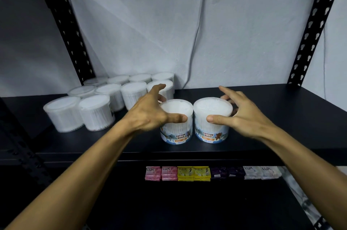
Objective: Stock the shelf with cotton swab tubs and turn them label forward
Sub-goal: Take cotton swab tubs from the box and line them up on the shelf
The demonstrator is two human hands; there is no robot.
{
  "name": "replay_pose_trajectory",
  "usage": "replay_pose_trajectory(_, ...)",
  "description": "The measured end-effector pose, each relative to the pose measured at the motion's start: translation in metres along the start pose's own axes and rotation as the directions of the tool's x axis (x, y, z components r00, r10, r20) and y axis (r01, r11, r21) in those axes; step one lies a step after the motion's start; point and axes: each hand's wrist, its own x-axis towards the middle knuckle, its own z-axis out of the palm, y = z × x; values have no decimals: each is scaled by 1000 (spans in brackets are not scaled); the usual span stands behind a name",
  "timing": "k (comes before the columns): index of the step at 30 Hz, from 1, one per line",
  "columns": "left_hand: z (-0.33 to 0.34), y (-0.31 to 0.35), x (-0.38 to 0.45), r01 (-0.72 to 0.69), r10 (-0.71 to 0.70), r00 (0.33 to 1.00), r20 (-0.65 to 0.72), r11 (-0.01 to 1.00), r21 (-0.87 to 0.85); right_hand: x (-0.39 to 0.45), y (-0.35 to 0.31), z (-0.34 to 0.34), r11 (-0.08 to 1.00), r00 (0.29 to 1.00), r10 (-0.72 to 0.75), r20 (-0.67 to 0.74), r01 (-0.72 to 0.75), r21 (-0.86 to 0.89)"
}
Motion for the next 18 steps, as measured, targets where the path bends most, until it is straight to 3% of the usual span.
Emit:
replay_pose_trajectory(7,3,-14,4,22,-6,997,75,977,-213,4,11,-5,970,992,-9,127,-22,243)
replay_pose_trajectory(18,5,-21,7,5,23,994,107,967,-254,8,15,-10,932,971,-39,237,-50,359)
